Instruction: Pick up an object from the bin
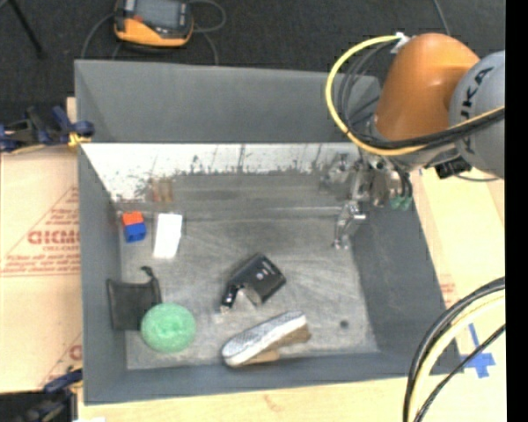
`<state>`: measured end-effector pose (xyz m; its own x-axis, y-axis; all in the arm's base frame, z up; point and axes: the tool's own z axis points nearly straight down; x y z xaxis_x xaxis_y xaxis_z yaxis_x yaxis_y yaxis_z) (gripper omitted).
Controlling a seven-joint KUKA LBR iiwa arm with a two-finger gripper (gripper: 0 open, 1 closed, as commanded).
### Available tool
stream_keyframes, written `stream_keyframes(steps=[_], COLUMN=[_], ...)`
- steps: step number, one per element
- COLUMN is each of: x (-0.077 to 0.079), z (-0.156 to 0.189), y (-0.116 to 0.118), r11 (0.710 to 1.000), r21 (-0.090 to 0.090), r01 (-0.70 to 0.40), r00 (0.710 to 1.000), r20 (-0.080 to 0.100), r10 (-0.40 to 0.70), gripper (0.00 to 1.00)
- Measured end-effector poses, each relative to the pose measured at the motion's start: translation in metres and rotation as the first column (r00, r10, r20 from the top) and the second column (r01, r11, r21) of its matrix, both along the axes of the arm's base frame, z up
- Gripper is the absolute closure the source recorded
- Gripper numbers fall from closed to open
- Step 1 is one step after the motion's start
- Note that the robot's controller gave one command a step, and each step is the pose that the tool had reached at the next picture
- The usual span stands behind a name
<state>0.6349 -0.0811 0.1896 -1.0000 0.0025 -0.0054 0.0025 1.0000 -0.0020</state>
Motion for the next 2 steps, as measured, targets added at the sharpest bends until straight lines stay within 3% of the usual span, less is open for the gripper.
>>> stream_keyframes(steps=[1,2], x=[-0.017,-0.037], z=[-0.044,-0.067], y=[0.03,0.07], r11=[0.997,0.968], r21=[-0.001,0.001], r01=[-0.079,-0.25], r00=[0.997,0.968], r20=[0.003,-0.004], r10=[0.079,0.25], gripper=[0.0,0.0])
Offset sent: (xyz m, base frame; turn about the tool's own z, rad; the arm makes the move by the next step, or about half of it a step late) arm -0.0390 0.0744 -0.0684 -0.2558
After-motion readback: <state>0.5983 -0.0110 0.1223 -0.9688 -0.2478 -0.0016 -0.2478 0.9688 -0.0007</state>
